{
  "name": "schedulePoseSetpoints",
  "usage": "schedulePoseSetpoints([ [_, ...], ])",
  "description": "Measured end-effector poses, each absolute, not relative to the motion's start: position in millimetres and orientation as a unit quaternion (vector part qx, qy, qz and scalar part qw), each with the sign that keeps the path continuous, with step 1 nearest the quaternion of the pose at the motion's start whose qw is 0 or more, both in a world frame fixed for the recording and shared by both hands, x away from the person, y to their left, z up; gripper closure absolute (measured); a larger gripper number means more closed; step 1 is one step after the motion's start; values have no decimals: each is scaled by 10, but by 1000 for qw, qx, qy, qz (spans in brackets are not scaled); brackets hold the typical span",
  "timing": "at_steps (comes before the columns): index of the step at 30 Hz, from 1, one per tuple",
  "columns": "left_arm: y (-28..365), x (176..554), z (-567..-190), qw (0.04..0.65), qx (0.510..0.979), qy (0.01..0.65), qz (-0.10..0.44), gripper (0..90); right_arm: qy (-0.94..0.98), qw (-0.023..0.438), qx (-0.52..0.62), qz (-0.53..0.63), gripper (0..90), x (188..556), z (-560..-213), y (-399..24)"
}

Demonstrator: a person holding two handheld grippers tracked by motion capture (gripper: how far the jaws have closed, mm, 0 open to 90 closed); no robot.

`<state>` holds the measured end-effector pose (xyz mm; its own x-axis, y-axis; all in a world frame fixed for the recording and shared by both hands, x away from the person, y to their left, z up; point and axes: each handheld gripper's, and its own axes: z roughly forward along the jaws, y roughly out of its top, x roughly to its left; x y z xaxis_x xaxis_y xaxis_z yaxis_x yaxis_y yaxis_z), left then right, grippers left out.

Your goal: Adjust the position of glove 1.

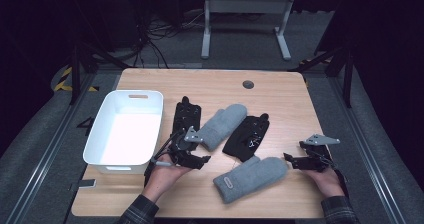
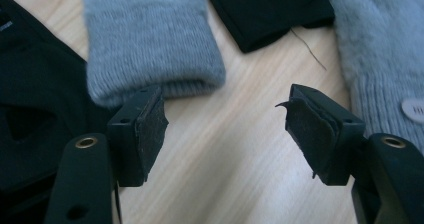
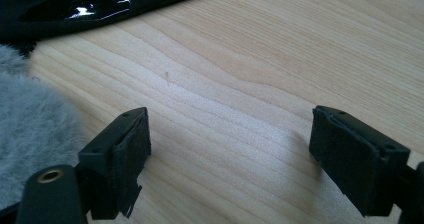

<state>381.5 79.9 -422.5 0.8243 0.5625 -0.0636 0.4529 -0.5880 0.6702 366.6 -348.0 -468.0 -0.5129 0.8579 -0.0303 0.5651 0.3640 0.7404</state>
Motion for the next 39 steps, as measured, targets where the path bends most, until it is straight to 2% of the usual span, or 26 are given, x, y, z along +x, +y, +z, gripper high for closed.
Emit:
schedulePoseSetpoints([
  [15,537,4230,-4110,352,879,305,100,315,798,212,446,346,171,3665,-4680,-3479],
  [23,388,4472,-4126,353,879,306,96,254,797,213,448,346,171,3663,-4681,-3477],
  [26,290,4589,-4152,354,881,300,95,238,797,213,448,345,171,3662,-4681,-3477],
  [28,220,4720,-4201,352,880,306,89,183,796,213,448,345,171,3661,-4681,-3476],
  [39,34,4873,-4416,310,892,313,99,171,796,214,448,345,171,3660,-4681,-3476],
])
